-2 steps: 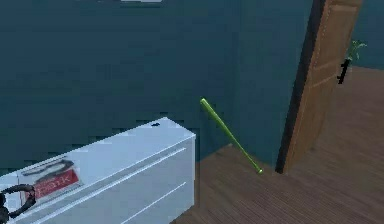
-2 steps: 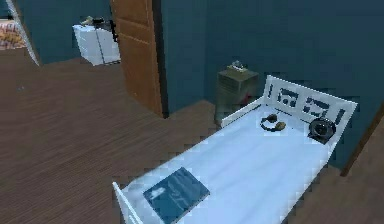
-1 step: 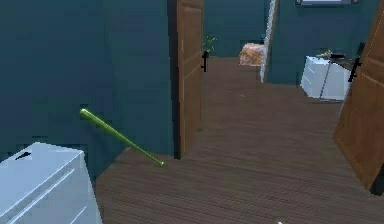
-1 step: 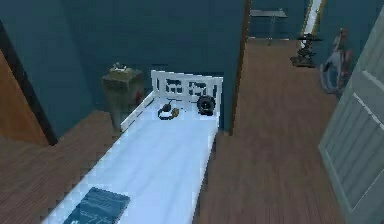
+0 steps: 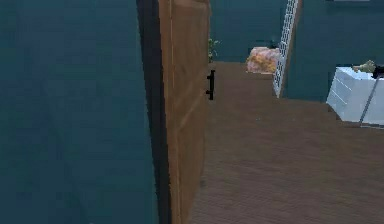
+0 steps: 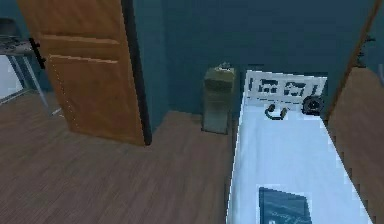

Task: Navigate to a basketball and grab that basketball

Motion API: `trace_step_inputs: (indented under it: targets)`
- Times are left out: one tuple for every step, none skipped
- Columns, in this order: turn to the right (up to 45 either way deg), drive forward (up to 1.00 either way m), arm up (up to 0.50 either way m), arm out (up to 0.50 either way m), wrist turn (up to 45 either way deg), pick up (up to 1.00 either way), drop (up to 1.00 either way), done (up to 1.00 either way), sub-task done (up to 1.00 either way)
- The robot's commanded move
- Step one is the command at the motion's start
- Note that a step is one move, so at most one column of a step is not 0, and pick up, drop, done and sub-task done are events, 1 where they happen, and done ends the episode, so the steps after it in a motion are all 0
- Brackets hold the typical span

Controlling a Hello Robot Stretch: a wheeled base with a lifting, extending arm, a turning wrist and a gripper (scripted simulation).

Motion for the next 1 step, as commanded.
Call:
trace_step_inputs:
  targets:
    - [18.0,0.0,0.0,0.0,0.0,0.0,0.0,0.0,0.0]
